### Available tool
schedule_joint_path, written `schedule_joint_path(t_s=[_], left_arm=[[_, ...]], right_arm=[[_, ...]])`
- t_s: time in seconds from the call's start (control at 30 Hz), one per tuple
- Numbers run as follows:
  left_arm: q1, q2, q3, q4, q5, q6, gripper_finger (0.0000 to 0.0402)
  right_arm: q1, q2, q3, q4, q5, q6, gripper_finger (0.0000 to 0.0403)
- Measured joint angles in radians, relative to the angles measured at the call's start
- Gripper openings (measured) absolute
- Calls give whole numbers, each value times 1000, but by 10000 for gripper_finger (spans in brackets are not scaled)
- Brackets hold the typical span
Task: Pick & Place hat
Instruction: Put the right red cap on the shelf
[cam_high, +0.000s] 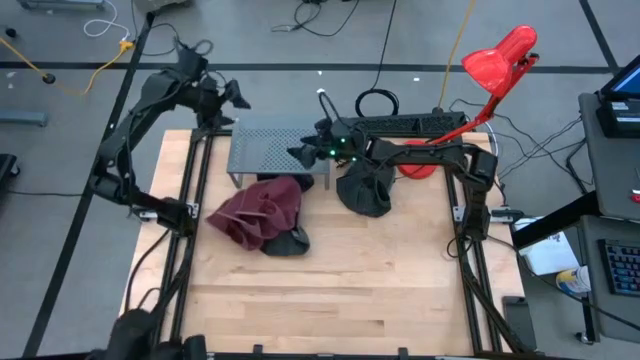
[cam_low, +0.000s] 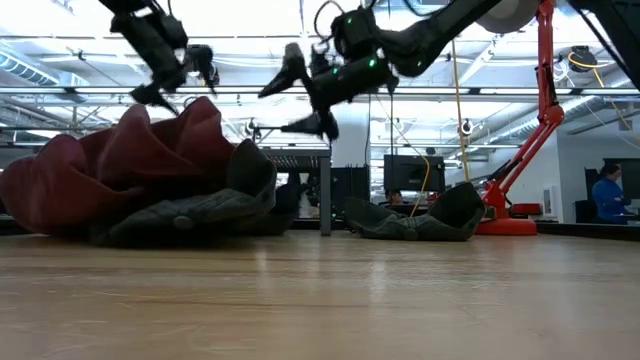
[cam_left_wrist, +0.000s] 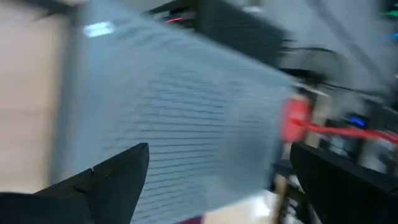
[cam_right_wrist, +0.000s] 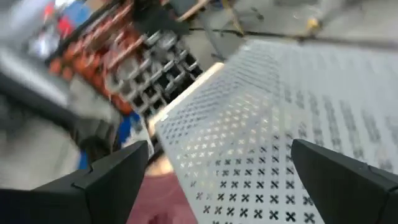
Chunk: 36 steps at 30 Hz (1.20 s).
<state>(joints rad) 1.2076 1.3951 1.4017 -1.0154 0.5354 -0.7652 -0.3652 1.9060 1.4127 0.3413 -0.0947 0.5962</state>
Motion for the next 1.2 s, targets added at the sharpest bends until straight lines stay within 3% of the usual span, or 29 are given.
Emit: schedule_joint_path(t_s=[0.3, 0.47, 0.8, 0.97, 1.2], left_arm=[[-83, -202, 0, 130, 77, 162, 394], [-169, -324, 0, 133, 71, 207, 394], [-395, -451, 0, 158, 0, 142, 394], [-508, -472, 1, 192, -20, 114, 394], [-625, -474, 1, 305, -27, 63, 394]], right_arm=[[94, -97, 1, -341, -42, -643, 391], [171, -112, 2, -464, -44, -835, 391], [311, -95, 3, -448, -32, -1022, 391], [352, -39, 2, -323, 96, -1077, 391], [344, 10, 2, -299, 138, -1117, 391]])
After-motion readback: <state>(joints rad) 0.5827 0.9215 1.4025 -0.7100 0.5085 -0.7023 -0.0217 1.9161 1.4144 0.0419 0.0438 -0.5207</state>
